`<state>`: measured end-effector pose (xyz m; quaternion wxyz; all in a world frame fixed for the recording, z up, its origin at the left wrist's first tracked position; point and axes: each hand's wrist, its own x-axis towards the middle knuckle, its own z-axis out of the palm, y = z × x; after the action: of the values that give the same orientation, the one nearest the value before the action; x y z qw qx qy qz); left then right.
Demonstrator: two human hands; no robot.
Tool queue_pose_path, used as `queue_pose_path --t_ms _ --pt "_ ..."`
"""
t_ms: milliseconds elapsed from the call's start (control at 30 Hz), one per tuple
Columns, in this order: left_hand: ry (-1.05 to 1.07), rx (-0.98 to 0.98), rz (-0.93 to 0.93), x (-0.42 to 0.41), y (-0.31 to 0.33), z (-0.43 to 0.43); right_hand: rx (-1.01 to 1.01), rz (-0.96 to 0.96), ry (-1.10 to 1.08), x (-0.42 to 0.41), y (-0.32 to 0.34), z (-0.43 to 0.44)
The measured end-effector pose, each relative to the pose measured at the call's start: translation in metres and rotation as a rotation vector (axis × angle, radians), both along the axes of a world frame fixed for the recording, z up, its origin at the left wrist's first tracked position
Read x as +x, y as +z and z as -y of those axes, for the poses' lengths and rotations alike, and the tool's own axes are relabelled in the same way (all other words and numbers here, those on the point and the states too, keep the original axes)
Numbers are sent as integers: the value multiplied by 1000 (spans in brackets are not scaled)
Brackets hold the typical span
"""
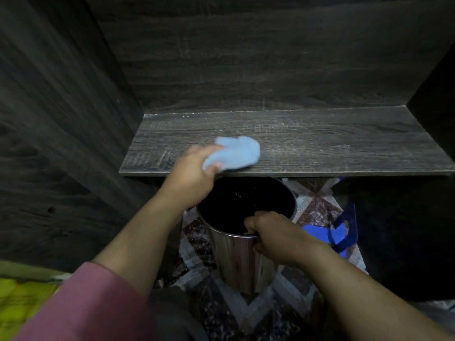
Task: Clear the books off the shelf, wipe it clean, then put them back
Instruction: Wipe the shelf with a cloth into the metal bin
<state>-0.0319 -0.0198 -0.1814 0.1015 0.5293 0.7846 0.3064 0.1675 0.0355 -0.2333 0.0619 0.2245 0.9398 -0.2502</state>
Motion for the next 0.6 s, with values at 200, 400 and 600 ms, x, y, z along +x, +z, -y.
queue_pose_path --t_ms 200,400,600 --pt "731 -85 -265 -52 -9 30 20 -27 28 -19 -3 9" --pt "632 -165 -288 -49 -22 25 -3 3 36 -25 -9 12" --pt "216 -157 -299 3 -14 7 6 70 29 -26 -9 11"
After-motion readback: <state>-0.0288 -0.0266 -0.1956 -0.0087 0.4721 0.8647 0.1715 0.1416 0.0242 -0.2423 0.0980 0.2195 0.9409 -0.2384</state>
